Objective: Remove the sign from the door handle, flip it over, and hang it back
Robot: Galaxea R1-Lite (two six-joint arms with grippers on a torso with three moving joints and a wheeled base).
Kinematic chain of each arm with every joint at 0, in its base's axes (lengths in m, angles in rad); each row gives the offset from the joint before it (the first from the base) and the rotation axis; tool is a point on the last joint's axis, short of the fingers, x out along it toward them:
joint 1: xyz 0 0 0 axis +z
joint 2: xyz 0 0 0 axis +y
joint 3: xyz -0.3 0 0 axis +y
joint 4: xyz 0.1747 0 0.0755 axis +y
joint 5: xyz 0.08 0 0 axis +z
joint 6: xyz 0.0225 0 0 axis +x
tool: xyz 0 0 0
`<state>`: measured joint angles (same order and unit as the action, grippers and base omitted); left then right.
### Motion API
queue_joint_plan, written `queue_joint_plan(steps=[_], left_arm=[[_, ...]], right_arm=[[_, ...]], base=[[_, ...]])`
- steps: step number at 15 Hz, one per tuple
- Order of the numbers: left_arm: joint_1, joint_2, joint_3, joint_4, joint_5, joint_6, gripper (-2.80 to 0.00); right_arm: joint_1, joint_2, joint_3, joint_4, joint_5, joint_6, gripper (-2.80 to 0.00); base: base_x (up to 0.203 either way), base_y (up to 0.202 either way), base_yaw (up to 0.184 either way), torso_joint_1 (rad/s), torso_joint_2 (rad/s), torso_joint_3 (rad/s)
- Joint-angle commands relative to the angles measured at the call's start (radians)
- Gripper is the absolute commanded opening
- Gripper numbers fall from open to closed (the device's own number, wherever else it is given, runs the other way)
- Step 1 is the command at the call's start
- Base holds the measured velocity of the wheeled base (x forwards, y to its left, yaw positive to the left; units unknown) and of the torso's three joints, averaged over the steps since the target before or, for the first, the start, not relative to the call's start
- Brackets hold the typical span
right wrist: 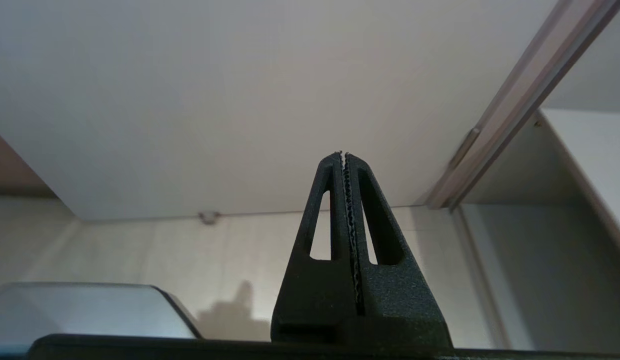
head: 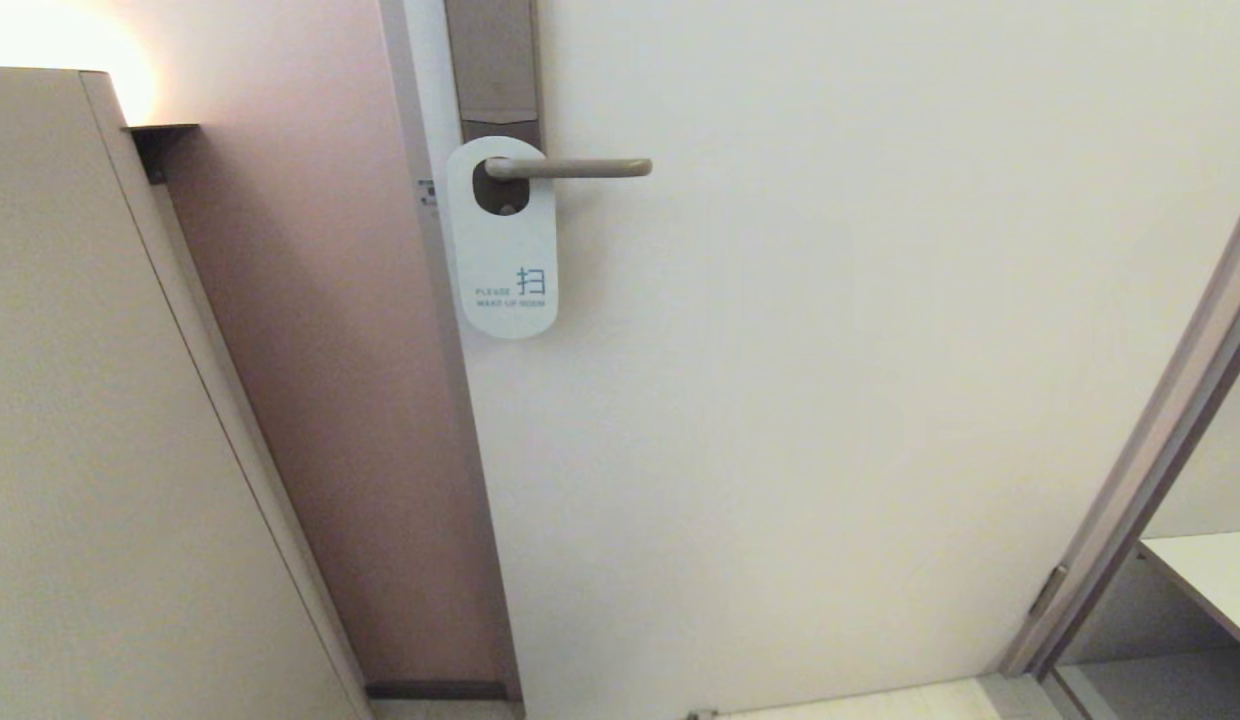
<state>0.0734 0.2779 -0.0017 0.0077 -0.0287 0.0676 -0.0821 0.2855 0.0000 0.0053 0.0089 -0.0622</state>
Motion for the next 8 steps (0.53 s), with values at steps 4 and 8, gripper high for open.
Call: queue_joint_plan(steps=[4, 8], left_arm=[[0.0, 0.001, 0.0, 0.0, 0.0, 0.0, -2.8], [0.001, 0.001, 0.0, 0.0, 0.0, 0.0, -2.8]], right_arm=[[0.051, -0.025, 0.0, -0.004, -0.007, 0.036, -2.8], [0.087, -0.145, 0.0, -0.004, -0.007, 0.037, -2.8]], base=[[0.0, 0.0, 0.0, 0.0, 0.0, 0.0], [0.0, 0.0, 0.0, 0.0, 0.0, 0.0]])
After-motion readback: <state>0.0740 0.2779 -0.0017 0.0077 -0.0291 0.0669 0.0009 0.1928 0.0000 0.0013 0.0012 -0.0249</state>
